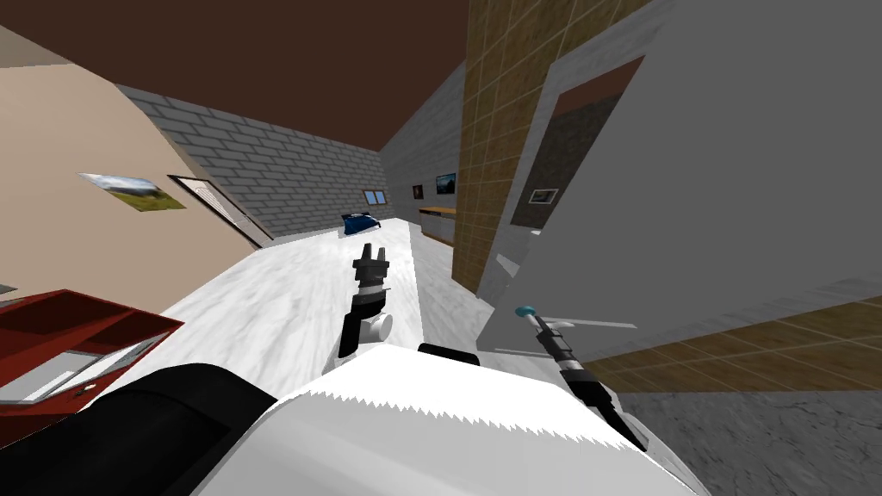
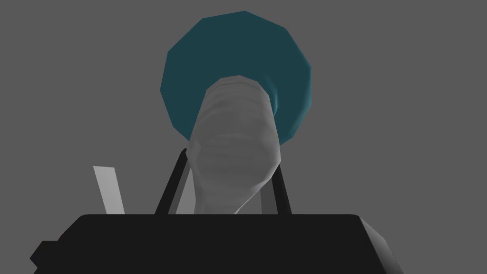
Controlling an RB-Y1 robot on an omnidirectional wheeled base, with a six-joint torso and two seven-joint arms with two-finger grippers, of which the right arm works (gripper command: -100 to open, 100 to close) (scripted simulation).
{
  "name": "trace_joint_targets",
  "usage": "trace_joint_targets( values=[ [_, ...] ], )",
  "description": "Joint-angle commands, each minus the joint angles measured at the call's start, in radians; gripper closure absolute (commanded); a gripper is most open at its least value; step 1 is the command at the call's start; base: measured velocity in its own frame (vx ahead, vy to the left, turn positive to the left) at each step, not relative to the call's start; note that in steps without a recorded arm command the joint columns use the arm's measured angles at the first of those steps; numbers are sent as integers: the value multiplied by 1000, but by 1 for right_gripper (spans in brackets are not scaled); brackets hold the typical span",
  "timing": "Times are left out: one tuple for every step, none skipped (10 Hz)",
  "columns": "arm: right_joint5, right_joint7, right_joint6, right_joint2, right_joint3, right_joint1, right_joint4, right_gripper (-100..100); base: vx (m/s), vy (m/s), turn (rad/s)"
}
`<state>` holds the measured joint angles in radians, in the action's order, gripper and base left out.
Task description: Pull the door open
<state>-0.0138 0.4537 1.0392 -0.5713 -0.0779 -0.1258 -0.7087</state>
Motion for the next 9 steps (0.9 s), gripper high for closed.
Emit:
trace_joint_targets(
  values=[
    [2,4,20,-6,-3,-5,9,100,-186,-94,140],
    [3,7,33,-11,-5,-8,15,100,-223,-72,156],
    [3,11,47,-15,-7,-12,22,100,-215,-86,151],
    [4,15,60,-20,-9,-16,28,100,-187,-113,200],
    [5,18,73,-25,-10,-19,35,100,-198,-109,172],
    [5,21,85,-29,-12,-22,41,100,-216,-90,155],
    [6,24,95,-33,-13,-25,46,100,-200,-60,160],
    [6,26,104,-36,-14,-27,50,100,-187,-91,112],
    [7,25,92,-30,-16,-30,38,100,-83,-44,30]
  ],
)
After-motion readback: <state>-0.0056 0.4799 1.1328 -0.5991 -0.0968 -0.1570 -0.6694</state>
